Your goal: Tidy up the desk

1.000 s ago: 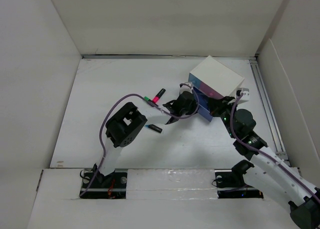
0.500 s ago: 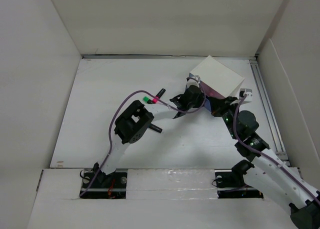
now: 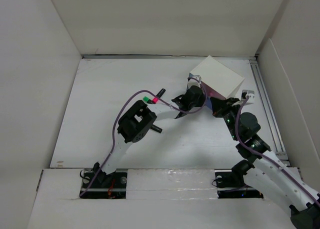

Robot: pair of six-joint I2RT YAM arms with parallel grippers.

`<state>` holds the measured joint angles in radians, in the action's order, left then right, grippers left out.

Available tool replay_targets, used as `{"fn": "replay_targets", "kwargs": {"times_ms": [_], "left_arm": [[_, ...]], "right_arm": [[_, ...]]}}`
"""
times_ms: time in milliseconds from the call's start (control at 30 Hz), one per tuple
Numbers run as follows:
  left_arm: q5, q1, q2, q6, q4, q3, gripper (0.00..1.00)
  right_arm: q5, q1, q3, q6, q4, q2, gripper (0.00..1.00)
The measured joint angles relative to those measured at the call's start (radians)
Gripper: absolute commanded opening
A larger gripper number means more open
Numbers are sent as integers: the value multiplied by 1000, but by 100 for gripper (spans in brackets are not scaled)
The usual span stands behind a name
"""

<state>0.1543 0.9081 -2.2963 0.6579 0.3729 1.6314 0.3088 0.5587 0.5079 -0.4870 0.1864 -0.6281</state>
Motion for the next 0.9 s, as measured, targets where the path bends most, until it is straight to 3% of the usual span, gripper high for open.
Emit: {"fn": "replay_targets", "kwargs": {"times_ms": [167, 333, 467, 633, 900], "left_arm": [[3, 1, 6, -18, 52, -30, 10], [24, 13, 132, -53, 126, -246, 15], [47, 31, 279, -75, 165, -392, 27], [46, 45, 331, -106, 212, -353, 32], [32, 44, 247, -173, 161, -146, 35]], "right_arm": [[6, 0, 0, 0, 0, 0, 0], [14, 0, 0, 0, 0, 1, 0], [14, 0, 0, 0, 0, 10, 0], [14, 0, 0, 0, -1, 11, 0], [27, 0, 0, -1, -3, 30, 10]]}}
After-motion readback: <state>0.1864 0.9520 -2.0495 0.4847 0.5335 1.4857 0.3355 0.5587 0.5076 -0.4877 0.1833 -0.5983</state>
